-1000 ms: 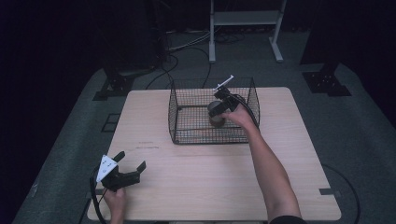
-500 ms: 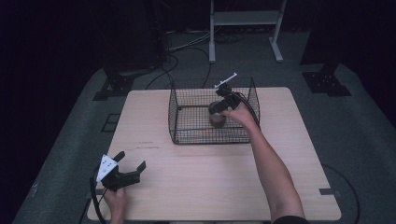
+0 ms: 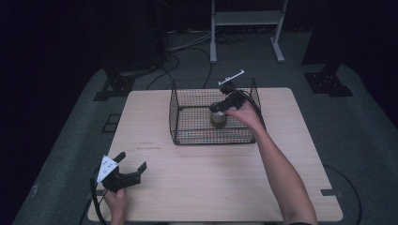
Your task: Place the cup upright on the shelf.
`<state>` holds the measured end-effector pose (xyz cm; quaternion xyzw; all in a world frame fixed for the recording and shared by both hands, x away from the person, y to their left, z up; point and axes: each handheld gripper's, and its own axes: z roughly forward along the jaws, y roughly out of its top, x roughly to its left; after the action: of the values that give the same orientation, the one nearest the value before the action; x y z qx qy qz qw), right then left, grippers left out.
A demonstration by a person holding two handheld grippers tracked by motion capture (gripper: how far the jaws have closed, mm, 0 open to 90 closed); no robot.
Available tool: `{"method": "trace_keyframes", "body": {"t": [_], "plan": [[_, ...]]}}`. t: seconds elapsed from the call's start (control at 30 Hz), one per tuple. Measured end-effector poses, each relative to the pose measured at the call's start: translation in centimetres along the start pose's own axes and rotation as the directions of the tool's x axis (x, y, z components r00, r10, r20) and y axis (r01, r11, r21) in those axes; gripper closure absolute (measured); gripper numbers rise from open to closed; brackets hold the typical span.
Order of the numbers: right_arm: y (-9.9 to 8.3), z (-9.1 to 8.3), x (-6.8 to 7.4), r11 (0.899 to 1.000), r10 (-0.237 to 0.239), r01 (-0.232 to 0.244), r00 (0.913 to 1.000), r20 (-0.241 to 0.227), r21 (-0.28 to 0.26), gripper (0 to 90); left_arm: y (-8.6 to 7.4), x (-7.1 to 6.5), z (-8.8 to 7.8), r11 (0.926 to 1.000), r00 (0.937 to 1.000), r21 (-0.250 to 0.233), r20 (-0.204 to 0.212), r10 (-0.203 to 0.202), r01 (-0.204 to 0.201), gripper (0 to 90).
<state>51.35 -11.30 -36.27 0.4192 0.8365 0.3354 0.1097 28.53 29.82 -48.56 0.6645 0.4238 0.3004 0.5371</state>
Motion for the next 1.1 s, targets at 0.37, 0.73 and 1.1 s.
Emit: {"method": "trace_keyframes", "body": {"t": [0.37, 0.73, 1.1], "plan": [[-1.4, -3.3, 0.6, 0.999, -0.047, 0.046, 0.9982, -0.038, -0.028, 7.1, 0.0, -0.1, 0.1, 0.9999, 1.0000, 0.007, -0.003, 0.008, -0.008, 0.0], [-2.9, -5.5, 1.4, 0.995, -0.080, 0.077, 0.9948, -0.062, -0.059, 7.2, 0.0, -0.1, 0.1, 0.9999, 0.9999, 0.006, -0.003, 0.010, -0.010, 0.0], [-4.6, -7.2, 1.8, 0.993, -0.092, 0.085, 0.9916, -0.091, -0.082, 7.4, 0.0, -0.1, 0.1, 0.9999, 0.9999, 0.007, -0.004, 0.011, -0.011, 0.0]]}}
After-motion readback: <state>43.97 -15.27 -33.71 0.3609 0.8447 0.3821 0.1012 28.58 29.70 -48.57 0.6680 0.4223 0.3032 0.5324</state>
